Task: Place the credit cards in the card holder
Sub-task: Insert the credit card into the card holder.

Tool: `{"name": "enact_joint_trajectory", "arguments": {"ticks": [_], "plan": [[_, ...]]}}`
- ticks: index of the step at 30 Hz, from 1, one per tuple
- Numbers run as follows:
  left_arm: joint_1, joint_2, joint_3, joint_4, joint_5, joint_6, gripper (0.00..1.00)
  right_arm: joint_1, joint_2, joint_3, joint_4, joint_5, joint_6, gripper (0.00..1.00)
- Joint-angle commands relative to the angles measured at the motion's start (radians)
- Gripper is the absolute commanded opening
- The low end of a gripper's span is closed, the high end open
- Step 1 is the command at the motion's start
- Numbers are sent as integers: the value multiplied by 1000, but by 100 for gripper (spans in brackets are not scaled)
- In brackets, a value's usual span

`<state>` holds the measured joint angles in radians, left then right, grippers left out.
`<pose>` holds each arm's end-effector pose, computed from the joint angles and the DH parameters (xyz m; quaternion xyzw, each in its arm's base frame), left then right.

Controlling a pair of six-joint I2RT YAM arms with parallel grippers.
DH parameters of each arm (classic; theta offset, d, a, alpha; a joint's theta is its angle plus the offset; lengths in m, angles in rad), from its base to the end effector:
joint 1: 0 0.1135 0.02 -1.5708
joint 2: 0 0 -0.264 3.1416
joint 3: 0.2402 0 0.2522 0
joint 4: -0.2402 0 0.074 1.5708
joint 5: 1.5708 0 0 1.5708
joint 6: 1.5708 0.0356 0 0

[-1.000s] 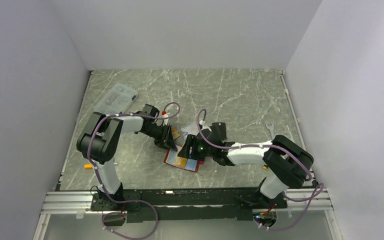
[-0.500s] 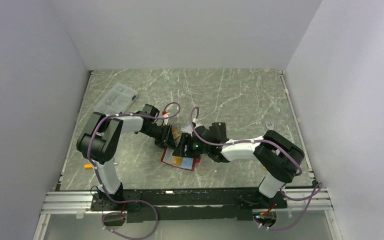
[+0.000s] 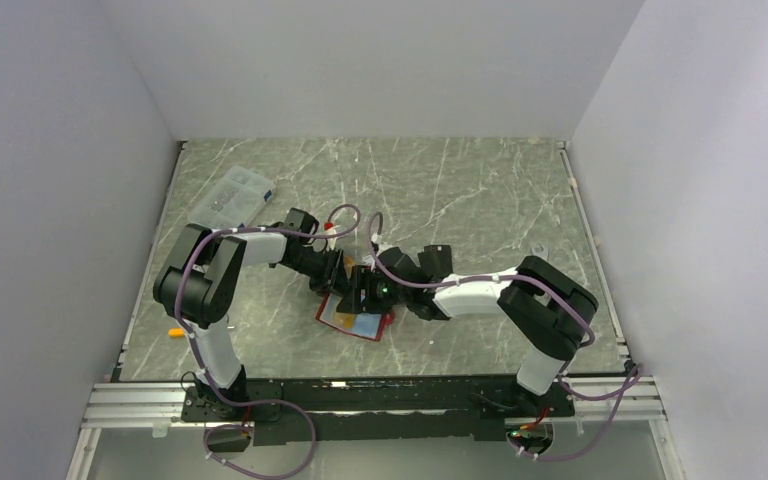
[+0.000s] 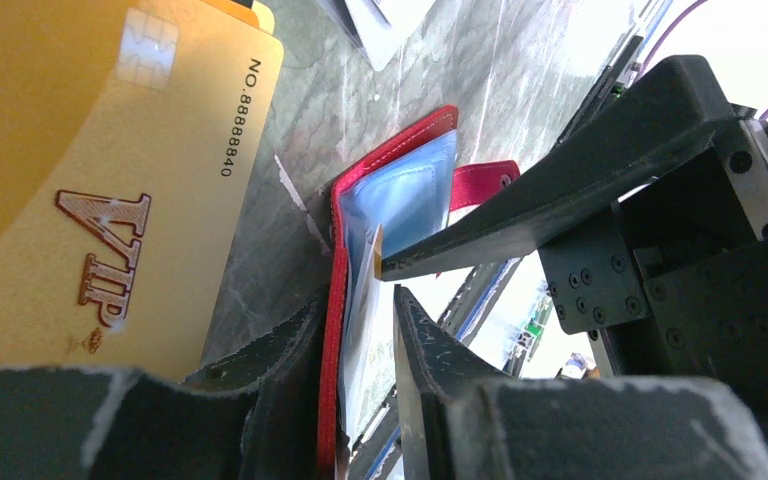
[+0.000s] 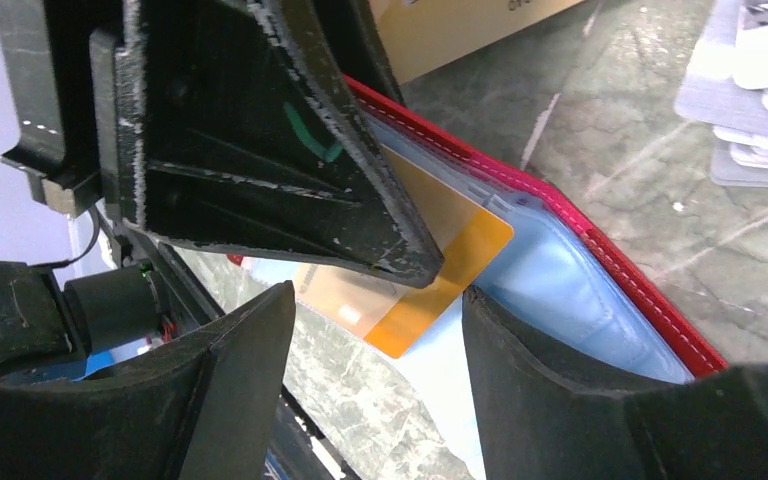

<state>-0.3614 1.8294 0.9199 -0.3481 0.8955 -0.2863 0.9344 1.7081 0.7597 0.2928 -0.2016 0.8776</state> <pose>0.2848 -0.1374 0.1207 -0.1009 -0.8872 0.4502 0.0028 0.1928 0.2728 0.1446 -0.0698 0.8909 0.4016 0.2001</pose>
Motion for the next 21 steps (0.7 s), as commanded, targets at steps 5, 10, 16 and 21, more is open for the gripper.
{"name": "enact_joint_trajectory", "arguments": {"ticks": [5,10,16,21], "plan": [[-10,-14,7,19,52,-8,31,16,-49,-7,81,-14,-41,66],[-7,-5,13,14,62,-3,26,-19,-187,-154,73,53,-13,62],[-6,17,13,20,73,-2,24,-6,-239,-240,-31,150,-3,49],[-5,13,15,9,64,15,25,40,-220,-186,-106,242,-25,47]]}}
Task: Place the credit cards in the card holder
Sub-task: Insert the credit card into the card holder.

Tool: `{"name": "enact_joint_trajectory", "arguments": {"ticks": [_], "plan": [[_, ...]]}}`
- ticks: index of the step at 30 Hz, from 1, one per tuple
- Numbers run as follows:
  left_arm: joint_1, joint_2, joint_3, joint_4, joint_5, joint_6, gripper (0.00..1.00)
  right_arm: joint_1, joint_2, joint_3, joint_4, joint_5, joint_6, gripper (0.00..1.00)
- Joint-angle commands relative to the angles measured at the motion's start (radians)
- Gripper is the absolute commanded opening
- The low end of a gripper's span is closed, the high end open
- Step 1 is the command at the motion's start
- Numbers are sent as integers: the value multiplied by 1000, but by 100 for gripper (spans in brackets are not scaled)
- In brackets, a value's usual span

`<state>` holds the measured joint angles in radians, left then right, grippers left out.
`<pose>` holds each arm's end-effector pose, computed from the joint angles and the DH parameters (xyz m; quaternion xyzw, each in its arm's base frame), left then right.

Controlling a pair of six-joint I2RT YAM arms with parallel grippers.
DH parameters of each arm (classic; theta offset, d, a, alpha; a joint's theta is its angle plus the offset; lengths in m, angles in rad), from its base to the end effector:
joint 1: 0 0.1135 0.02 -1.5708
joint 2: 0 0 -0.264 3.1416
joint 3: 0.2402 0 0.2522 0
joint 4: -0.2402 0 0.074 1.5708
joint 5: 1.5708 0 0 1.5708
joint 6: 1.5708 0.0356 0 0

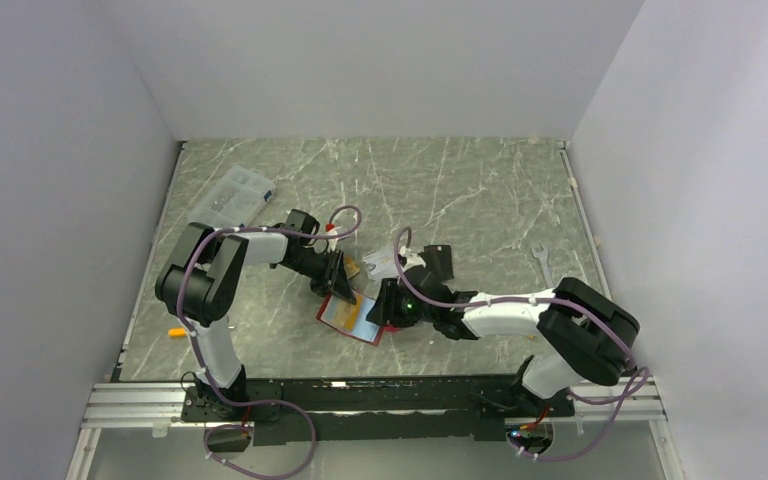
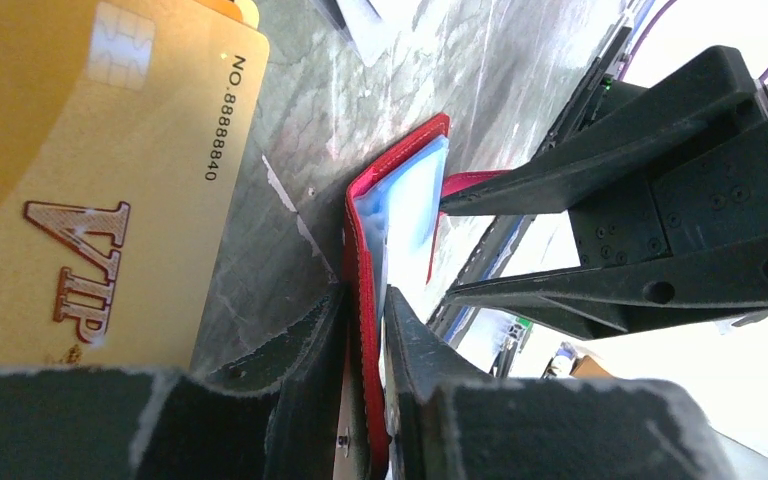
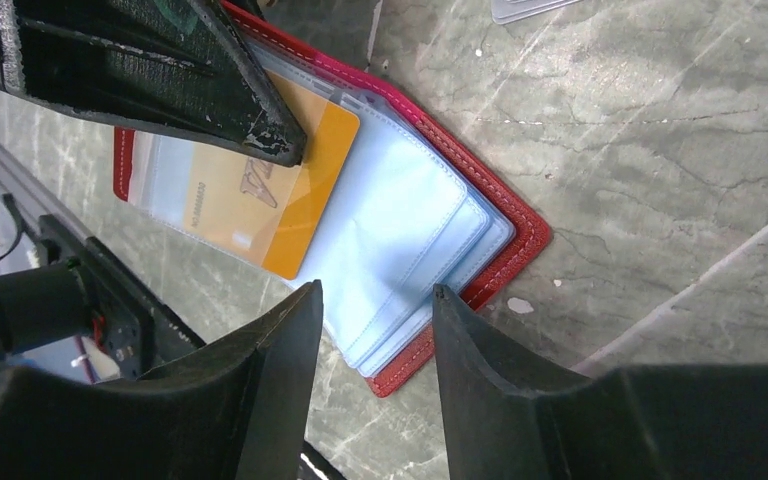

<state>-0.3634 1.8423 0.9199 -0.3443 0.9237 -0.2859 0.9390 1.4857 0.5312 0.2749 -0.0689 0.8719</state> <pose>0.2845 -0.1386 0.1177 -0.1017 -0.8816 0.4607 0.0120 0.1594 0.2220 0.1425 -0.0451 0.9008 0.3581 0.2415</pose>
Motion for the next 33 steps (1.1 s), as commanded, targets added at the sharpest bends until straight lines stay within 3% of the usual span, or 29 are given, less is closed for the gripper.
{"name": "enact_joint_trajectory", "arguments": {"ticks": [1,7,10,15,25,33], "plan": [[-3,0,16,0,34,23,25,48,13,67,-111,133,-30,45],[5,-1,8,-9,28,45,26,114,-62,174,-252,311,-83,31],[6,10,4,10,52,23,27,117,-86,173,-177,286,-121,24],[-12,56,2,73,98,-36,29,138,58,196,-96,203,-143,10],[-8,58,5,62,80,0,30,157,88,93,-57,148,-118,3],[49,53,56,-114,47,163,33,168,92,4,-82,157,-75,0]]}}
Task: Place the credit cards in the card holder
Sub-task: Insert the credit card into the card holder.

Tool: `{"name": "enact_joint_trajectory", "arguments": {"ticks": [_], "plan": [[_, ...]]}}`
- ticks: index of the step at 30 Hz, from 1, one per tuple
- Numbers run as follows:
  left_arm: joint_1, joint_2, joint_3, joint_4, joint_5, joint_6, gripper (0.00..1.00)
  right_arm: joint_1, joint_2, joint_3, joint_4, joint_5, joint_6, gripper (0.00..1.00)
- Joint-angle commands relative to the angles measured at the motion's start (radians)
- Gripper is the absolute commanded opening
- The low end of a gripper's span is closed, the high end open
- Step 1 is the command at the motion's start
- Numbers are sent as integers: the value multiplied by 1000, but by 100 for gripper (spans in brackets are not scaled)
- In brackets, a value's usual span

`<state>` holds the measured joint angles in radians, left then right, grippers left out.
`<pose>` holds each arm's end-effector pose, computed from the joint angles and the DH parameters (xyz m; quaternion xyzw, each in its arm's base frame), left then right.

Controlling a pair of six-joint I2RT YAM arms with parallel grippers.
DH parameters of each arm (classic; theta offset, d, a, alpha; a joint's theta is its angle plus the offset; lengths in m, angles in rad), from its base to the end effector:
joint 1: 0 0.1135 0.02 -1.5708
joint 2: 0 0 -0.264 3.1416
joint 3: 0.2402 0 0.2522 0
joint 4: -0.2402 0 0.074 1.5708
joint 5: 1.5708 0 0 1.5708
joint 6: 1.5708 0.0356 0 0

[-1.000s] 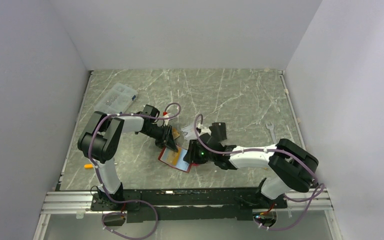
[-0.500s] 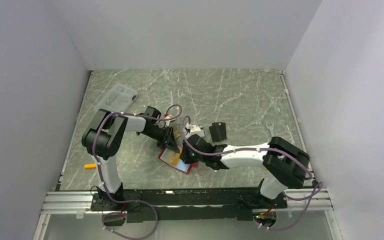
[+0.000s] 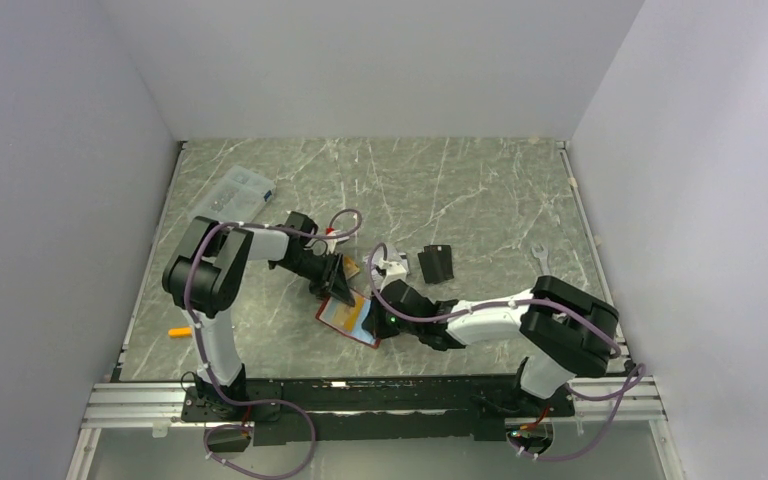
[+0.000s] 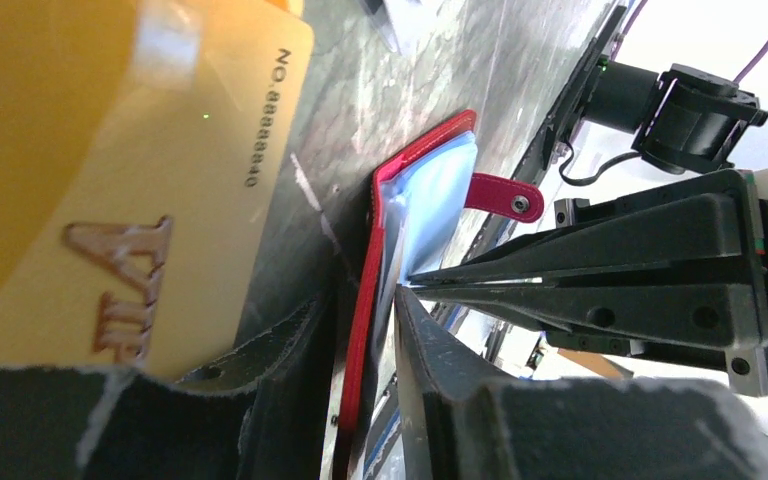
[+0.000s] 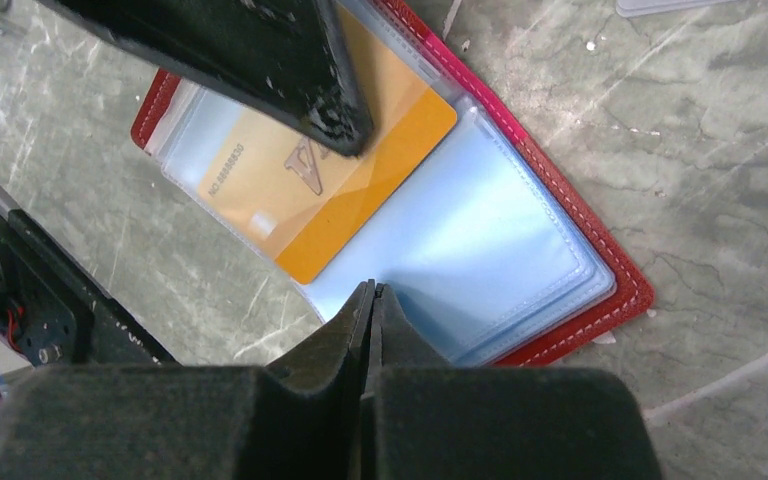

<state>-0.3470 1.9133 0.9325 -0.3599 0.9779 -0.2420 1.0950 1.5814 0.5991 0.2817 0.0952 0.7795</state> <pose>0.2873 -0.1353 0.1006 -0.0999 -0.8729 0.4759 0.0385 0.1369 0.2583 0.1365 -0.1225 0.8977 0.3138 0.2840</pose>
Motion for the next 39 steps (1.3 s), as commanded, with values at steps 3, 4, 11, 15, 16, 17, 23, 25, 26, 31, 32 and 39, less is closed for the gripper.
{"name": "enact_joint_trajectory", "arguments": {"ticks": [3,4,11,15,16,17,23,25,26,31,32,39], "plan": [[62,-27,40,-119,-15,151,33,13,-36,-78,-127,6,20,0],[64,-32,36,-122,-20,160,33,12,-48,-77,-141,12,17,0],[64,-69,11,-110,-35,178,33,5,-113,-6,-259,48,-30,0],[65,-75,5,-112,-10,175,34,-5,-122,80,-269,47,-63,0],[65,-78,6,-113,-2,175,34,-6,-121,104,-265,49,-72,0],[65,-80,5,-113,10,175,34,-8,-116,129,-254,48,-84,0],[65,-111,-2,-112,72,170,33,-34,-23,197,-144,-21,-97,0],[66,-118,-4,-118,78,175,33,-33,15,199,-111,-48,-94,0],[67,-120,-4,-123,79,179,33,-32,27,193,-94,-59,-89,0],[81,-113,1,-160,66,216,34,-32,38,146,-57,-81,-69,0],[84,-111,0,-168,60,224,34,-33,32,132,-51,-82,-66,0],[97,-123,-13,-179,2,270,32,-32,25,96,-44,-90,-62,0]]}}
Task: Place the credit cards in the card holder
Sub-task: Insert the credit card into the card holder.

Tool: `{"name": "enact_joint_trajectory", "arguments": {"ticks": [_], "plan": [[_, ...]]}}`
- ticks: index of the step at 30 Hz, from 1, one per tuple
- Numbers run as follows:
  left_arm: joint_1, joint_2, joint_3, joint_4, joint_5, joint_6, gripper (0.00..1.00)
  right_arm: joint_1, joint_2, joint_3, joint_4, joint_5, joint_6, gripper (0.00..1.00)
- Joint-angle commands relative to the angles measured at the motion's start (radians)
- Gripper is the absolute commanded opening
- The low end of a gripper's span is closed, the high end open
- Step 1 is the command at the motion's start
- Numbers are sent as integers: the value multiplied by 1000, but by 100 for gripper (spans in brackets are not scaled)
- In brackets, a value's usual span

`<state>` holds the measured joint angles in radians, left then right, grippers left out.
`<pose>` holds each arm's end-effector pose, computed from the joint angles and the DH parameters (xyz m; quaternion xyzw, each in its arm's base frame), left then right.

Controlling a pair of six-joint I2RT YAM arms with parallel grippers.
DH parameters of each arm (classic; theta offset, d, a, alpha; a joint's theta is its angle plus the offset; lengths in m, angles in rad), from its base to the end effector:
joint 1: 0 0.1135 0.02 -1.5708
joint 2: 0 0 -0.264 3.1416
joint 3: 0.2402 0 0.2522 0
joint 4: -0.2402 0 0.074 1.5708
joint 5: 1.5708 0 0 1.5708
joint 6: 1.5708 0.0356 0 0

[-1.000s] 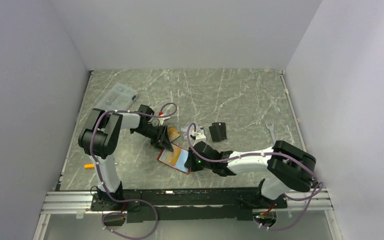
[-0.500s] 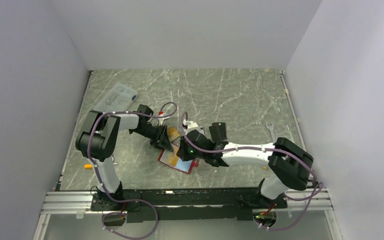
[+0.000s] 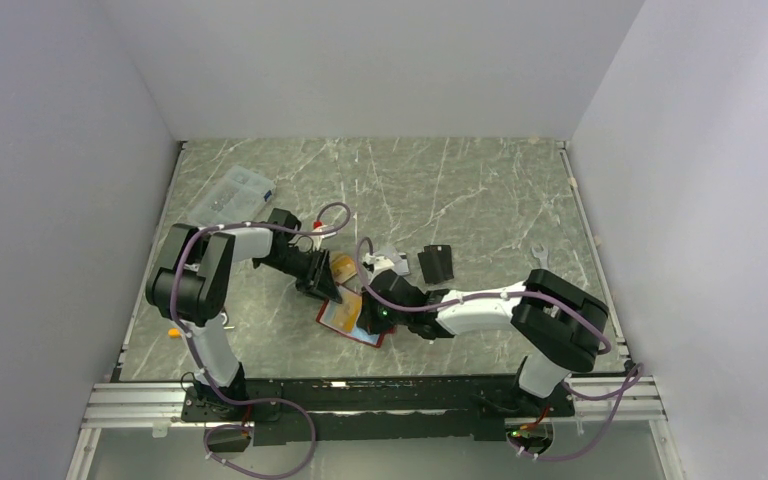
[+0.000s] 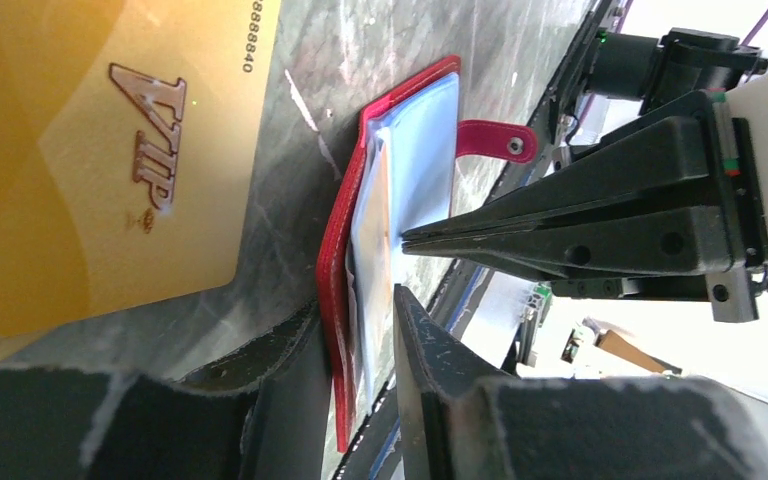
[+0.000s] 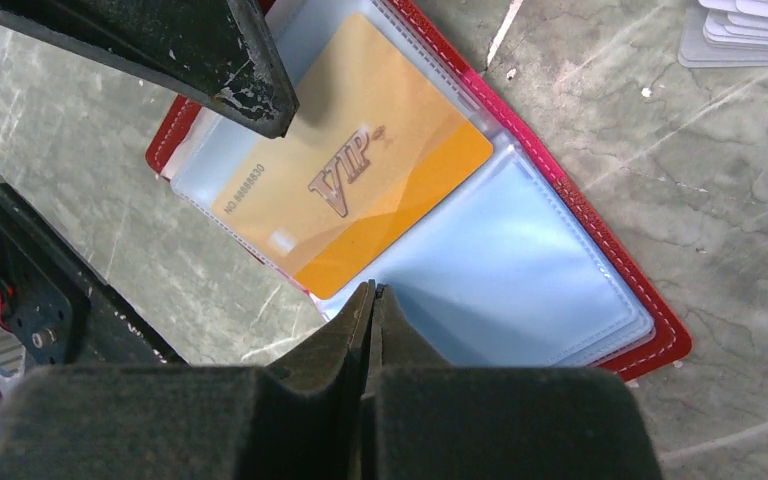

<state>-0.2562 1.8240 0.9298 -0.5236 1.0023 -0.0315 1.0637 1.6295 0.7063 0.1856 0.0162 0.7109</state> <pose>0.2831 -0.1052 0.1236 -0.1345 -0.8648 0.4837 0.0023 0.1521 0.2727 0.1442 -0.1572 0.9008 0.3091 0.2613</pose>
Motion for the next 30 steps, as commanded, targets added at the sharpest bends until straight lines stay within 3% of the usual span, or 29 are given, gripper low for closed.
{"name": "enact_joint_trajectory", "arguments": {"ticks": [1,9,17,30], "plan": [[7,-42,-10,-17,-27,64,31,-1,-19,-13,55,-12,6,0],[10,-54,-9,-34,-26,84,29,-1,4,17,32,-32,-10,0],[22,-90,-10,-68,-68,137,15,4,50,84,-16,-47,-36,0],[22,-55,-9,-60,-130,125,20,4,113,119,-8,-75,-47,0]]}}
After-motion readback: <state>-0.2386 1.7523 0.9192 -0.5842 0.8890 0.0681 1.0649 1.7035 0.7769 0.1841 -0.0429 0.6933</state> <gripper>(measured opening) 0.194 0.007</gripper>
